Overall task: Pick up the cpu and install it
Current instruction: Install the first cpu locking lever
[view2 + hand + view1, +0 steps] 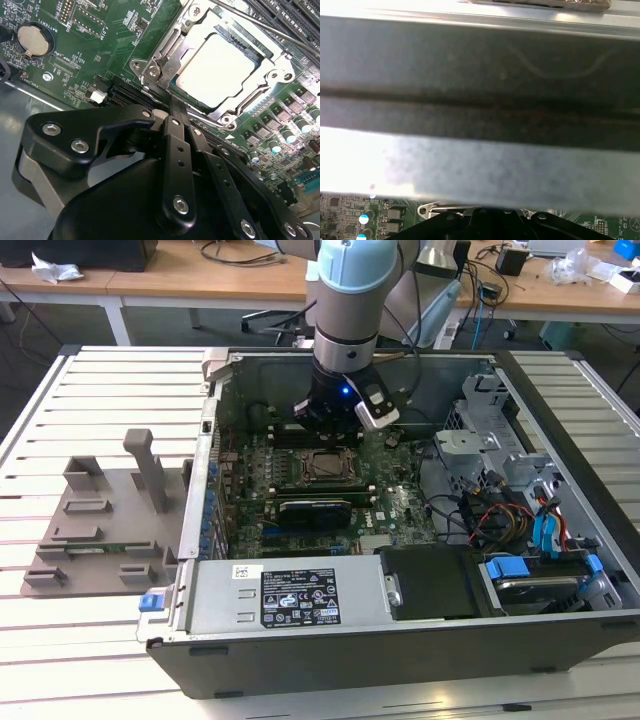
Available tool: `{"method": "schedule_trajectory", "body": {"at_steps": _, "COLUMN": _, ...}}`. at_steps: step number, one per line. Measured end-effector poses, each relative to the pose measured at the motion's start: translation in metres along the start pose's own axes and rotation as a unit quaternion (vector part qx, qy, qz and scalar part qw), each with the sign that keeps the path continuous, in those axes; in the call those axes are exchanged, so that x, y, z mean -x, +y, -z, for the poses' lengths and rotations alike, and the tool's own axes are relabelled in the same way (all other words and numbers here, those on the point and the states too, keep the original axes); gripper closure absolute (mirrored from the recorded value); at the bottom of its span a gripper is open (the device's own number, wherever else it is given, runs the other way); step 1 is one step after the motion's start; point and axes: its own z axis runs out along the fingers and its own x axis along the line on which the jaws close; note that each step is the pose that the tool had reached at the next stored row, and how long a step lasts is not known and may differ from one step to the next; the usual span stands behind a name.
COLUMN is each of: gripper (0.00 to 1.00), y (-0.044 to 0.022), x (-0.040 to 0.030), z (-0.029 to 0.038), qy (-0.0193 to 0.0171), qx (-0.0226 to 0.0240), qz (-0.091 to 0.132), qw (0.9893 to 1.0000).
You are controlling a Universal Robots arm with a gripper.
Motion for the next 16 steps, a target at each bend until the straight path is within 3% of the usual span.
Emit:
{"method": "schedule_trajectory", "body": {"at_steps": 9, "gripper": 0.89, "y": 0.0001, "x": -0.0003, "z": 0.0025, "qy": -0.0008, "qx": 0.0, "qz": 0.0, "qw": 1.0}}
{"method": "schedule_trajectory", "body": {"at_steps": 16, "gripper": 0.89, "y": -0.0037, "x": -0.0006, "z": 0.0028, "qy": -0.0006, "qx": -0.0022, "qz": 0.0, "qw": 1.0}}
